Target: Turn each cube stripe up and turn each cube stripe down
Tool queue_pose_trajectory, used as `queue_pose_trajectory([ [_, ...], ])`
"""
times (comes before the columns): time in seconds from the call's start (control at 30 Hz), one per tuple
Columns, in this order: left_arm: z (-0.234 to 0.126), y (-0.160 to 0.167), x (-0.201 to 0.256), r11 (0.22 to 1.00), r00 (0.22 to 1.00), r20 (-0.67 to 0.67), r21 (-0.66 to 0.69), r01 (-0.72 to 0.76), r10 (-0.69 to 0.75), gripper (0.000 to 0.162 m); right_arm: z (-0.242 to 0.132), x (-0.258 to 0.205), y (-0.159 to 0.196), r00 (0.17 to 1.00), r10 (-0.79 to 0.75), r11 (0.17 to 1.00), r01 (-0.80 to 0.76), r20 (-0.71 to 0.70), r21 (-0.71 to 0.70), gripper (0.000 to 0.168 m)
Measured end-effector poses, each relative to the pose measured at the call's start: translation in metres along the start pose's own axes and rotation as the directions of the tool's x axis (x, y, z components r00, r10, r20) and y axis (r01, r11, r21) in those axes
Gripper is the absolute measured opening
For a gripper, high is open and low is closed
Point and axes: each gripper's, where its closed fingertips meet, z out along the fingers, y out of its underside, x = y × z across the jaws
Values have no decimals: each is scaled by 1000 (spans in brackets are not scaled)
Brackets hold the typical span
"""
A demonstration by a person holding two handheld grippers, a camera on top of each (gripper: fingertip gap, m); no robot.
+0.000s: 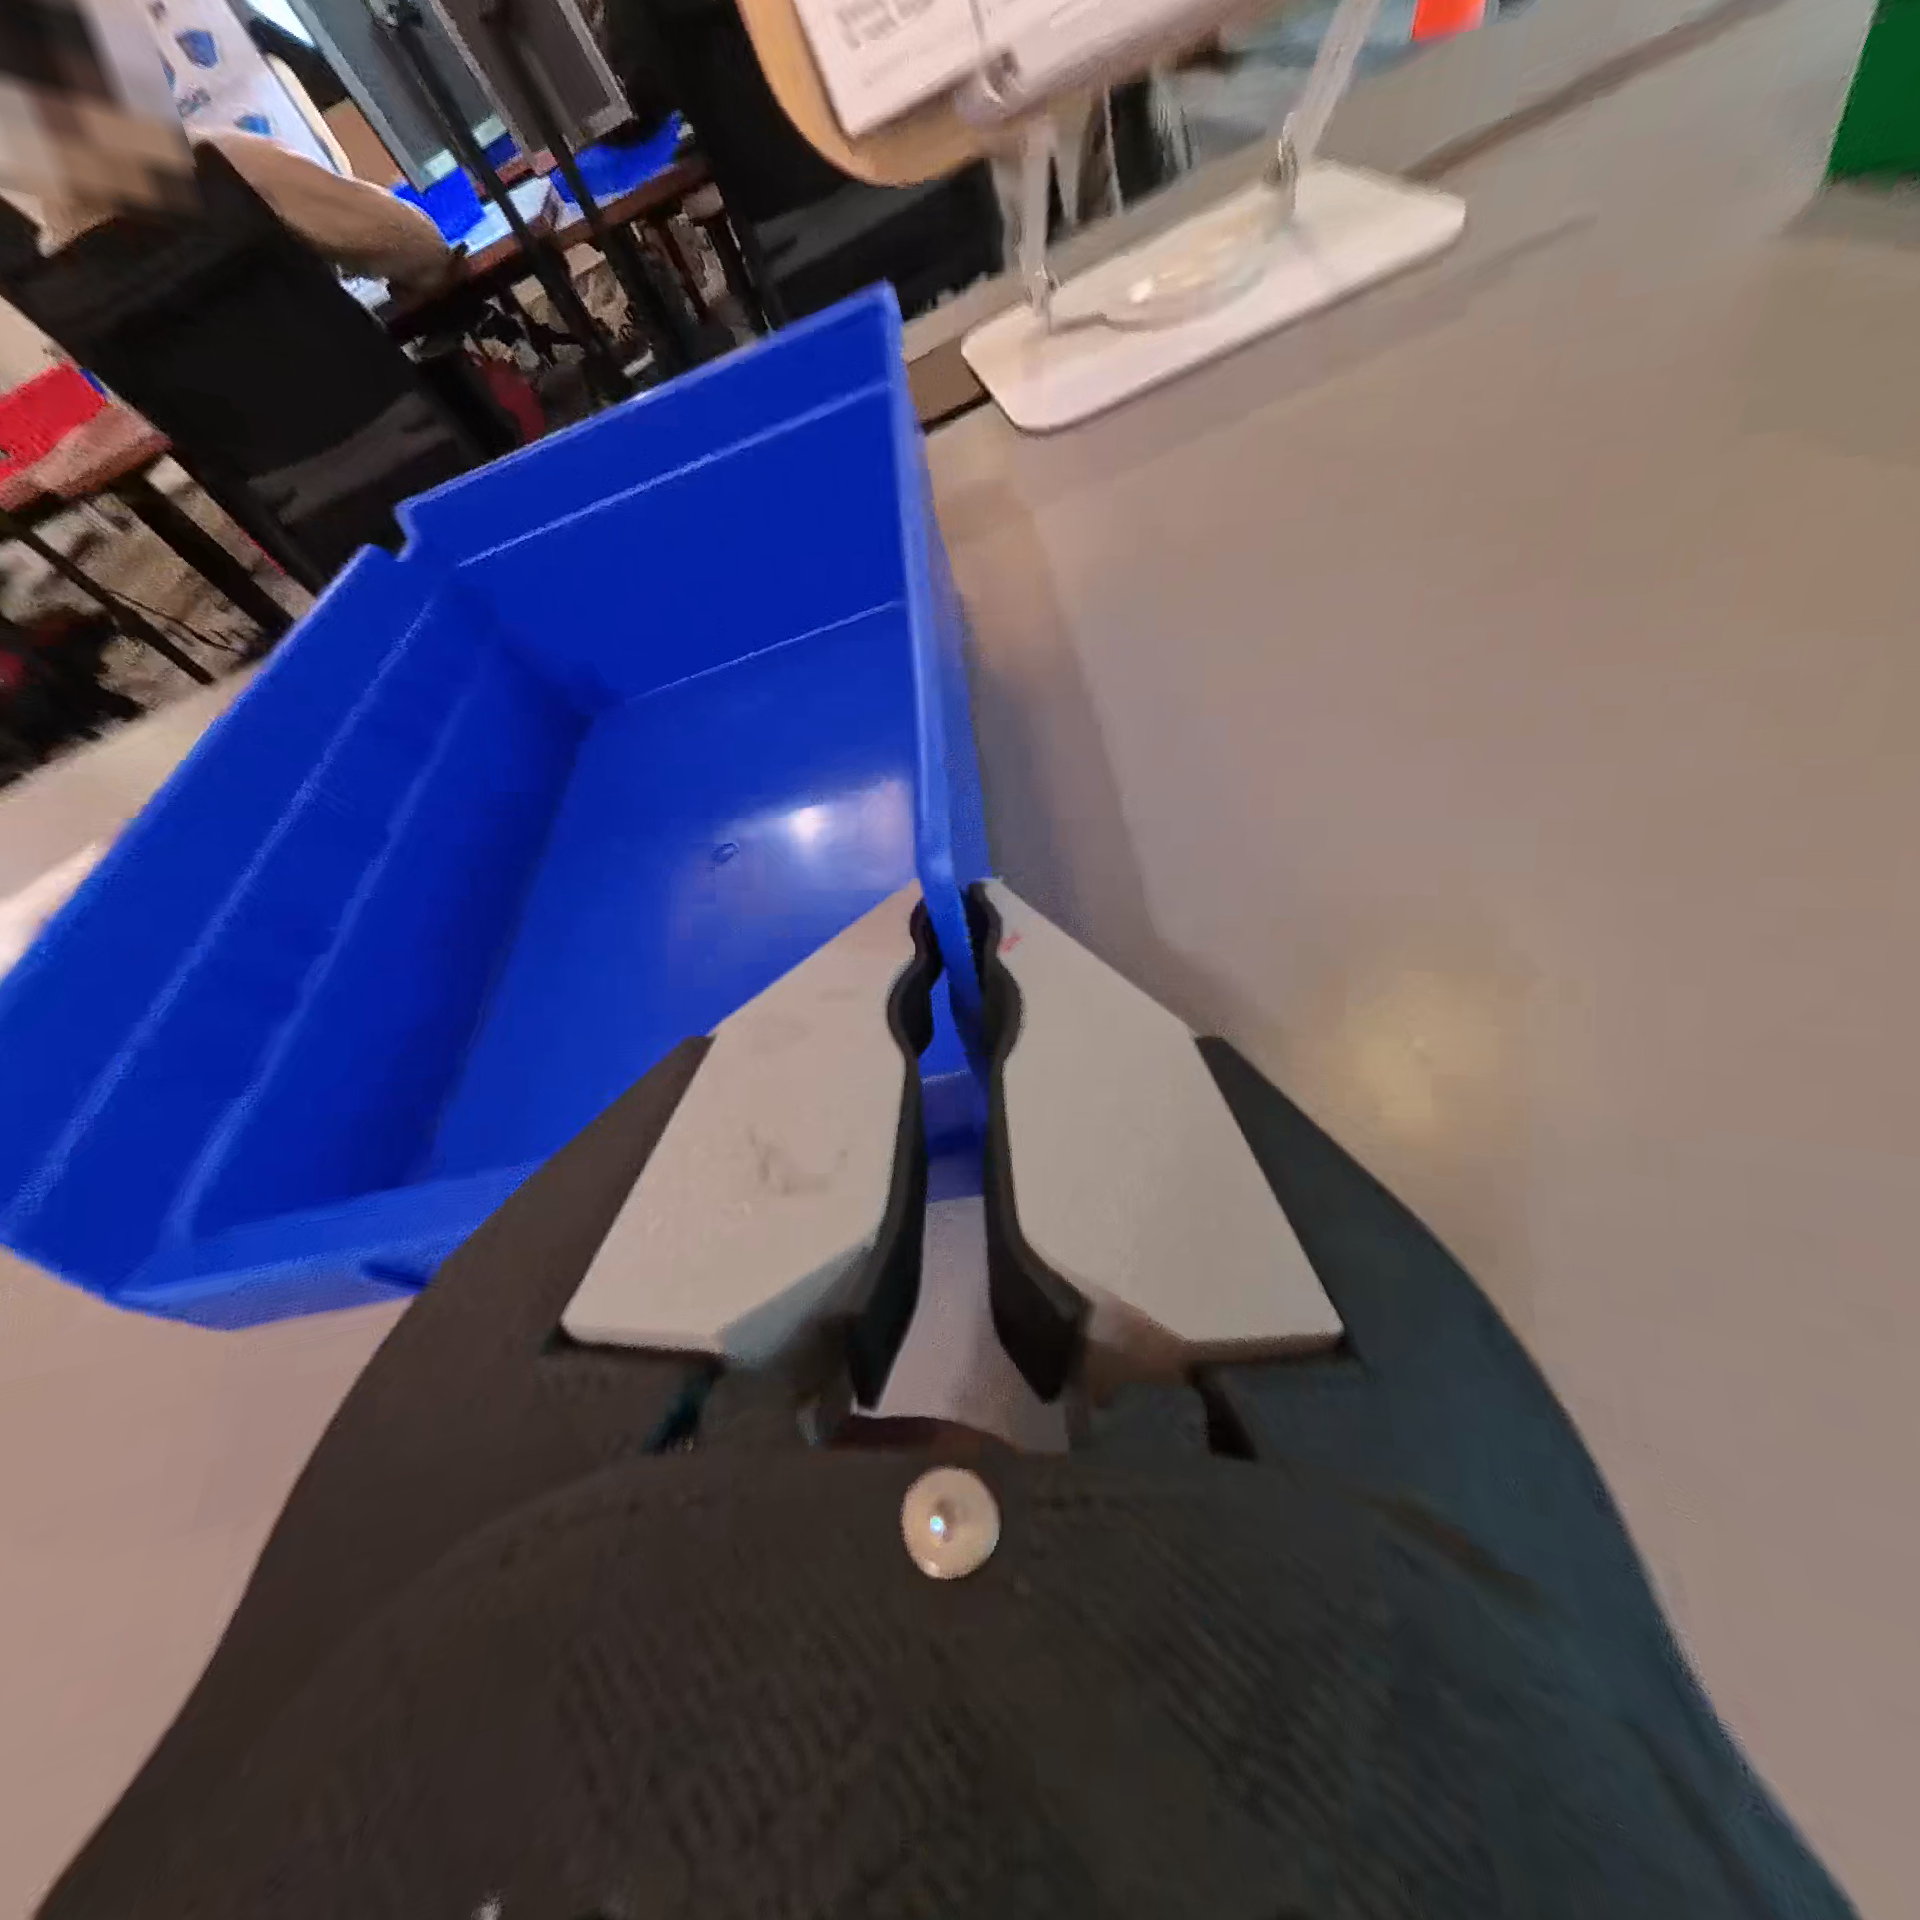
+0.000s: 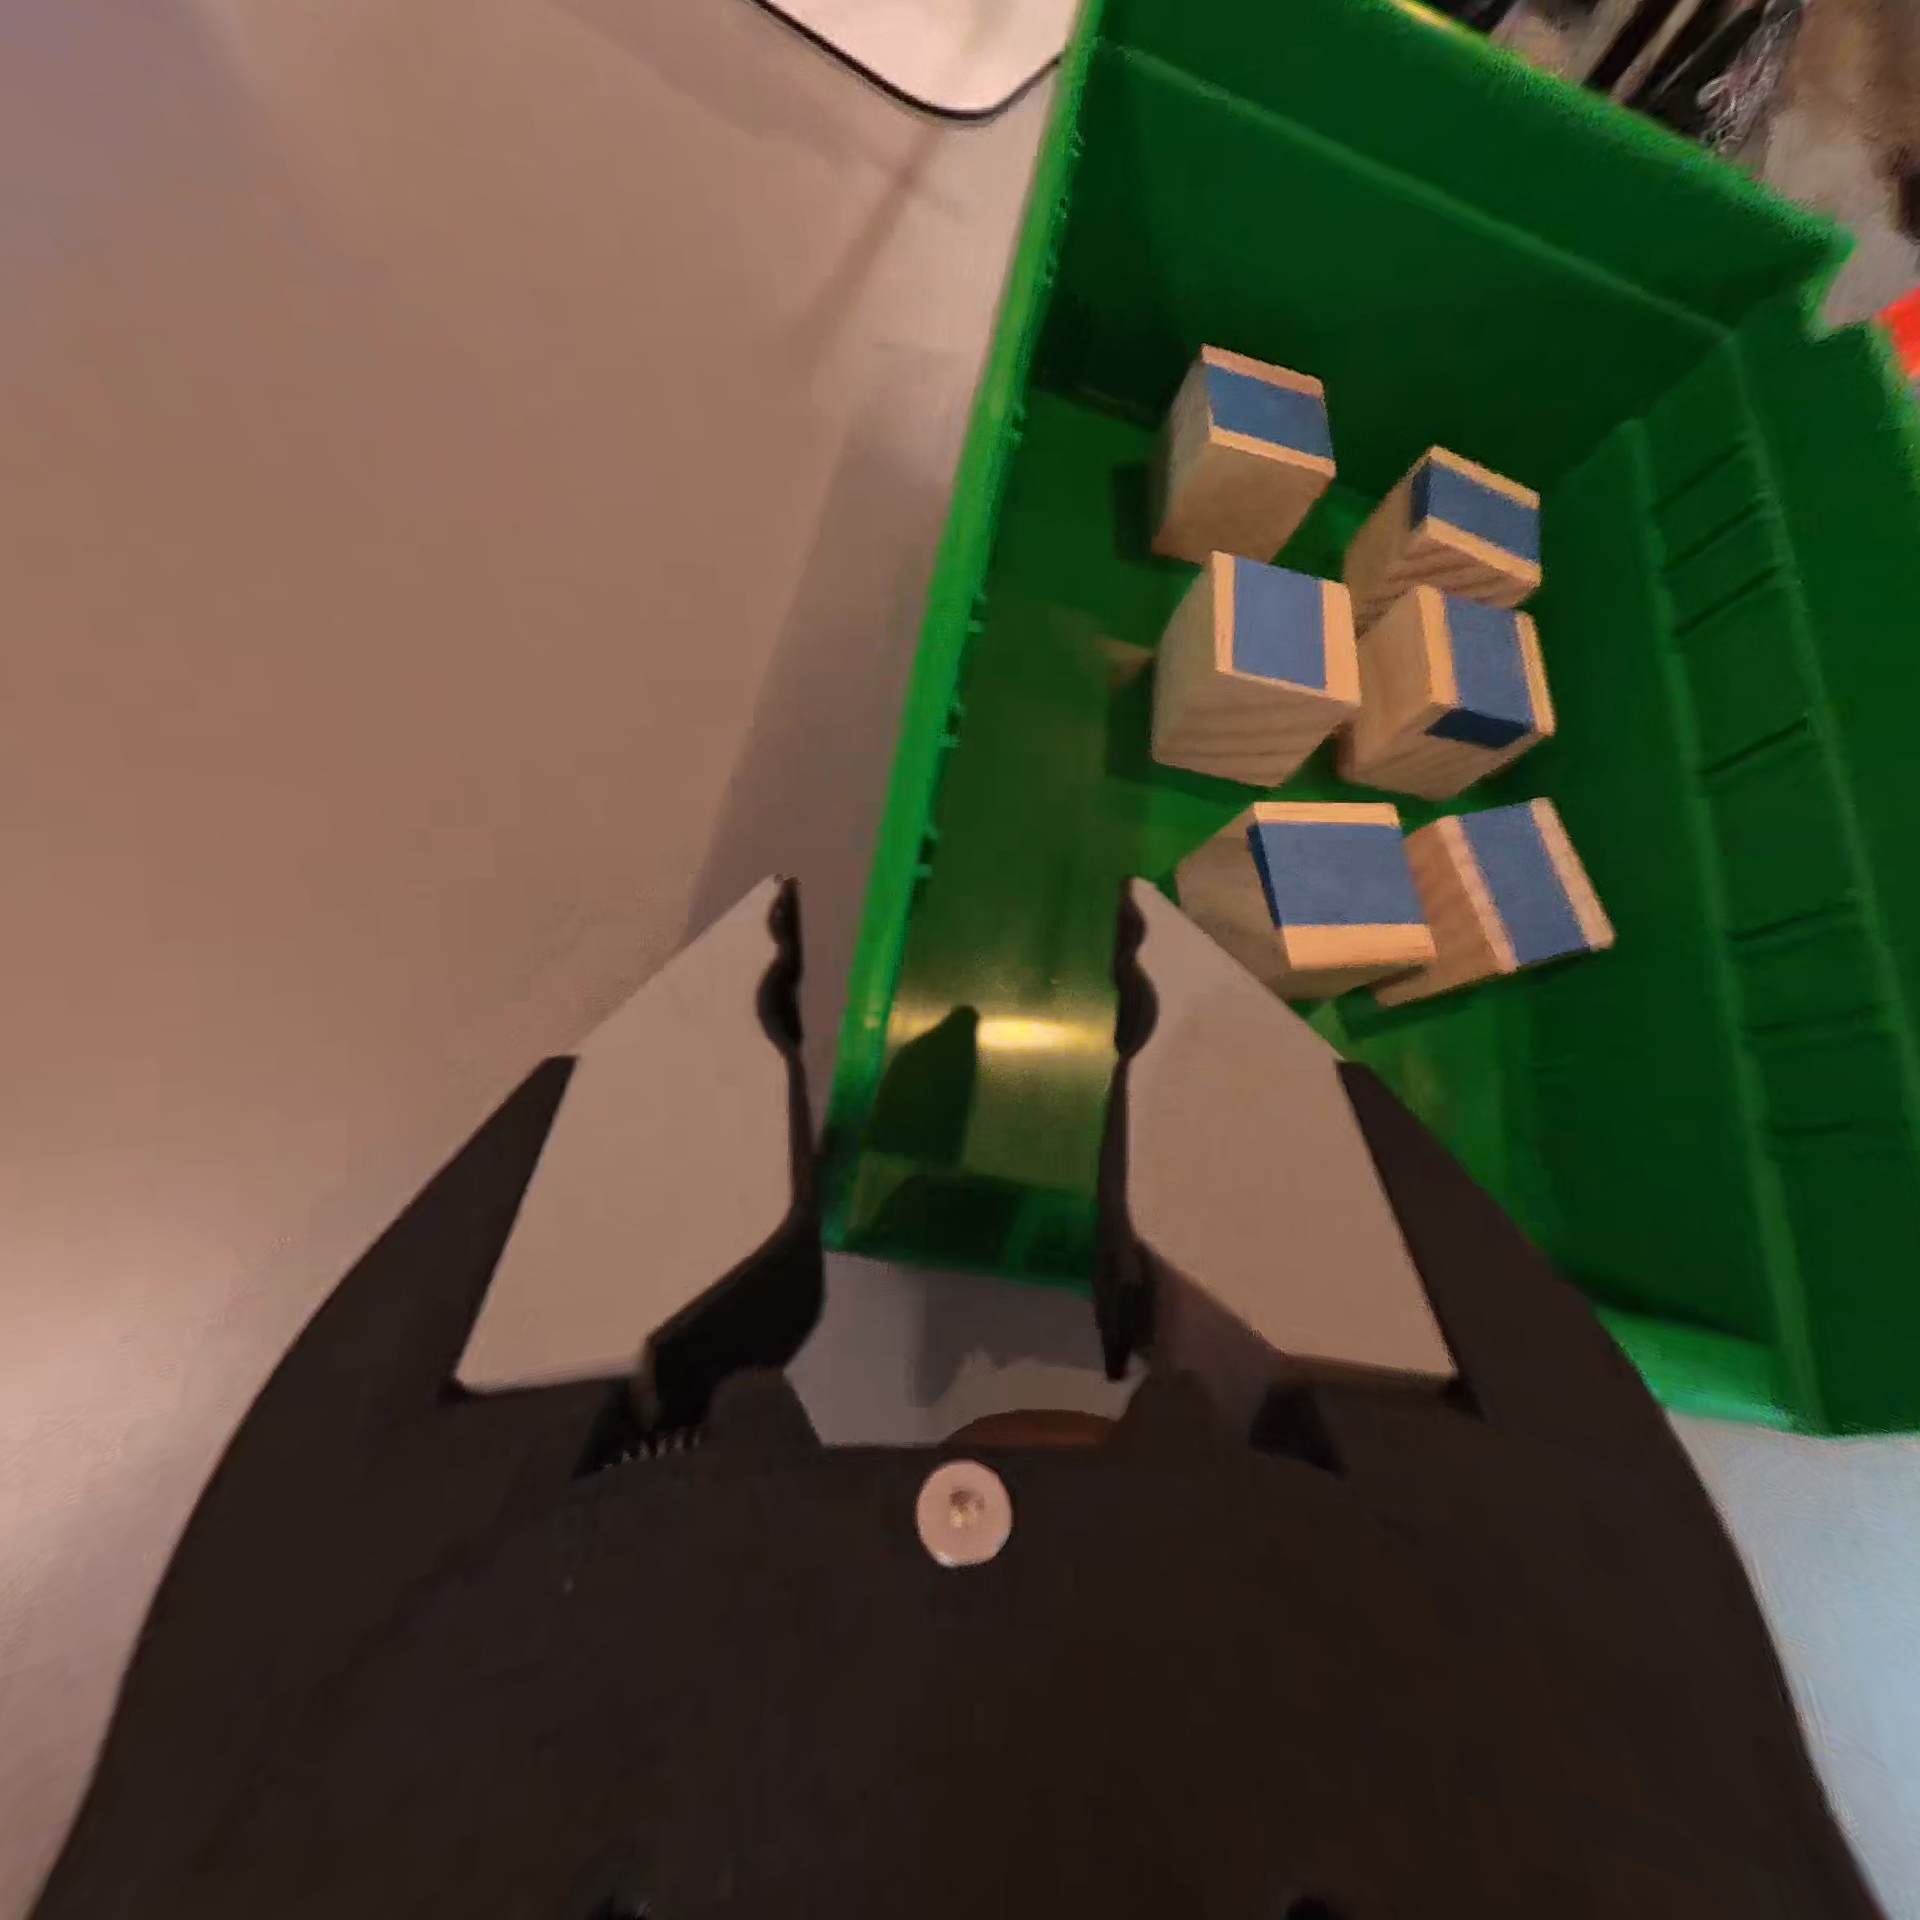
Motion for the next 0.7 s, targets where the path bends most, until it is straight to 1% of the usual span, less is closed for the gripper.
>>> queue_pose_trajectory([
  [0.07,-7,-6,-12,993,993,-43,40,109,-107,1,1,-12,-11,998,-68,997,68,2,22,13],
  [0.1,-12,-11,-21,985,987,-53,78,155,-151,0,3,-15,-11,999,-44,999,44,-16,-8,11],
  [0.17,-26,-23,-39,962,972,-77,146,231,-221,1,6,-34,-21,999,-18,1000,18,39,-6,16],
  [0.23,-42,-35,-57,951,971,-53,198,238,-232,2,10,-54,-30,999,-5,1000,5,49,-7,17],
  [0.33,-60,-46,-75,947,972,-18,223,231,-233,2,16,-92,-48,999,-14,1000,13,42,3,16],
  [0.53,-96,-64,-90,912,970,-26,336,235,-241,2,26,-209,-94,995,-44,999,42,90,18,16],
  [0.7,-133,-76,-107,875,965,-29,416,248,-260,2,44,-308,-144,992,-56,998,51,110,44,15],
])
